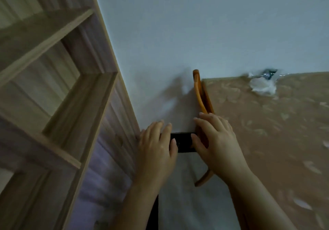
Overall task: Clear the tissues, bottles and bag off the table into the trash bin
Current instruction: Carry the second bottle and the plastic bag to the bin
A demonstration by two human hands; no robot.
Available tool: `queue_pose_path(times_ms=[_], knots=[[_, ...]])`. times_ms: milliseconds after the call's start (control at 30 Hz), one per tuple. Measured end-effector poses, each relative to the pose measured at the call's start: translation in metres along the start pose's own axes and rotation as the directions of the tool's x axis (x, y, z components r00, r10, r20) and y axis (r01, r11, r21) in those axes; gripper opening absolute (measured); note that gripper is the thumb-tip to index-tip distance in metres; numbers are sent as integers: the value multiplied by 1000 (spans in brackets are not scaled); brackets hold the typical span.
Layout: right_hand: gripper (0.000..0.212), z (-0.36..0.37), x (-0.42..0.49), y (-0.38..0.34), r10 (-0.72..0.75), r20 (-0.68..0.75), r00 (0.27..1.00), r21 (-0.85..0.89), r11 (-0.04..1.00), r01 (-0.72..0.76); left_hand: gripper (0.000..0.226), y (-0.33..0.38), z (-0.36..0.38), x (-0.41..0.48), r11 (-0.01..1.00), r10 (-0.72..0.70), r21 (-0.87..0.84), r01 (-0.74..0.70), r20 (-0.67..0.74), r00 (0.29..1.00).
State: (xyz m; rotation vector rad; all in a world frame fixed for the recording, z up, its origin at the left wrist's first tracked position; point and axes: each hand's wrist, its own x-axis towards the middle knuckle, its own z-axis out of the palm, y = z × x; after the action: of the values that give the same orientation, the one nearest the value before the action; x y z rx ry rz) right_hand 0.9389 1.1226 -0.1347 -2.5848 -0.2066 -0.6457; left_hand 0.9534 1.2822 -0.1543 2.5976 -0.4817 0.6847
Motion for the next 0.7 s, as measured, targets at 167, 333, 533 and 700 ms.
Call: queue_pose_path(times_ms=[167,333,533,700], knots=[[39,7,25,24,130,-58,990,-79,988,-135,44,-7,32,45,991,98,-94,-90,80,992],[43,21,64,55,201,-110,974,-130,968,-214,43,-16,67,94,976,166,-161,-146,120,979],[35,46,150,90,174,-180,968,-86,978,-191,43,-34,101,177,980,164,-127,-155,59,985],[33,49,196,139,191,-199,961,-88,973,-211,44,-22,132,243,973,201,-125,-193,62,978]])
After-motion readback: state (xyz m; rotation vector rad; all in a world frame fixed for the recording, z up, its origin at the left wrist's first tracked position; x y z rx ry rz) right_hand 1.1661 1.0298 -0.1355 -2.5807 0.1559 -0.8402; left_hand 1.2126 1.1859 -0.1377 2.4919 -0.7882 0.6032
